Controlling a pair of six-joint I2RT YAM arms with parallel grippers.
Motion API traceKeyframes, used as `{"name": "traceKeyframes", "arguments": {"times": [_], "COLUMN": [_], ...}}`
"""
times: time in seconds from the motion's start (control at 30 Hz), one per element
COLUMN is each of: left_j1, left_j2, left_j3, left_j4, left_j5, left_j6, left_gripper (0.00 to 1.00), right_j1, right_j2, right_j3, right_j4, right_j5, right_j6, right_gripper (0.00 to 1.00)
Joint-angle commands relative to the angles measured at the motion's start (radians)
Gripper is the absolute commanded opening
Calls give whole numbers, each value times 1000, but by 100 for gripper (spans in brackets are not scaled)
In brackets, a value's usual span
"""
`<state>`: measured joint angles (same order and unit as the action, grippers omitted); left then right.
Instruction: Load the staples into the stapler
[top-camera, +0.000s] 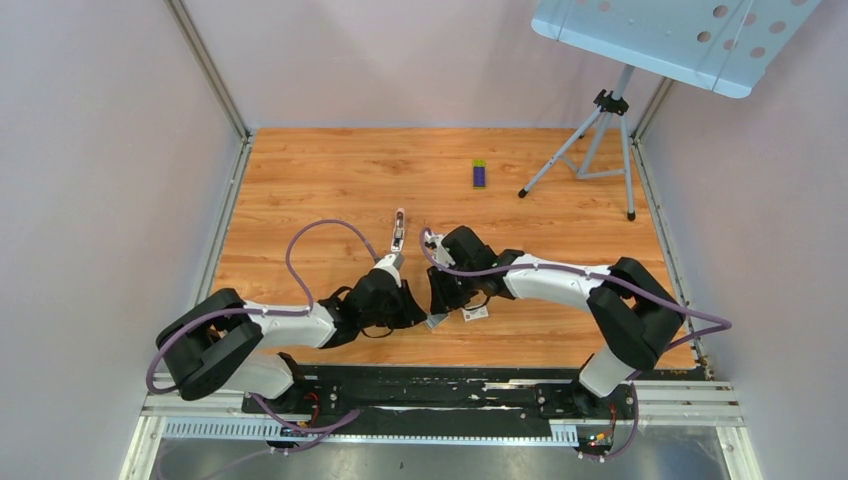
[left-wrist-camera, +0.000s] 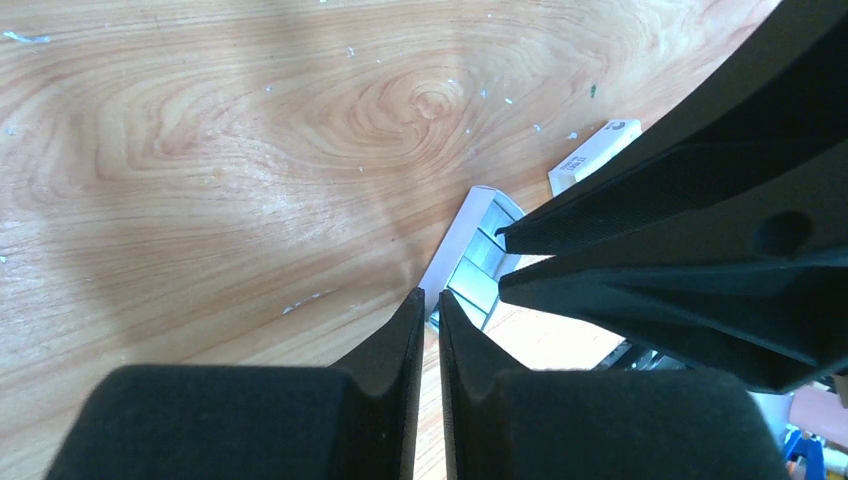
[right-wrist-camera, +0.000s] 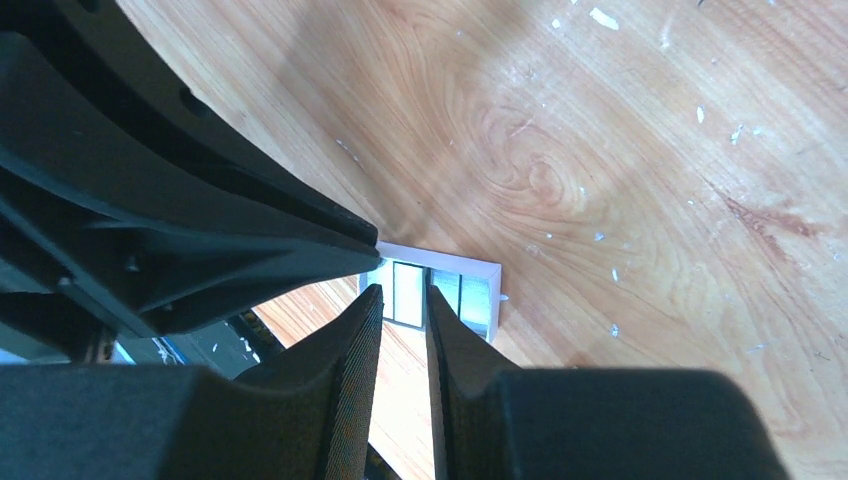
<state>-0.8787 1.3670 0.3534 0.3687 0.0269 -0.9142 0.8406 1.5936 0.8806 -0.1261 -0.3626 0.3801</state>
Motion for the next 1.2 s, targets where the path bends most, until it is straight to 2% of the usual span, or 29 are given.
{"name": "traceKeyframes", "arguments": {"times": [0.0,0.47,1.17], "left_j1": [-6,-6,-6], "left_j2": [-58,-55,23], "left_j3": [-2,-16,-36], "left_j4": [-44,-25,44], "left_j5": [-25,-24,-6], "left_j6": [17,4,-5], "left_gripper": [10,18,17], "right_j1": [20,45,55], "right_j2": [-10,54,52], "right_j3": [-25,-12,-23], "right_j4": [-38,-16,-5], "right_j5": [41,62,61], "right_j6": [-14,-17,-6], "right_gripper": [26,26,26]}}
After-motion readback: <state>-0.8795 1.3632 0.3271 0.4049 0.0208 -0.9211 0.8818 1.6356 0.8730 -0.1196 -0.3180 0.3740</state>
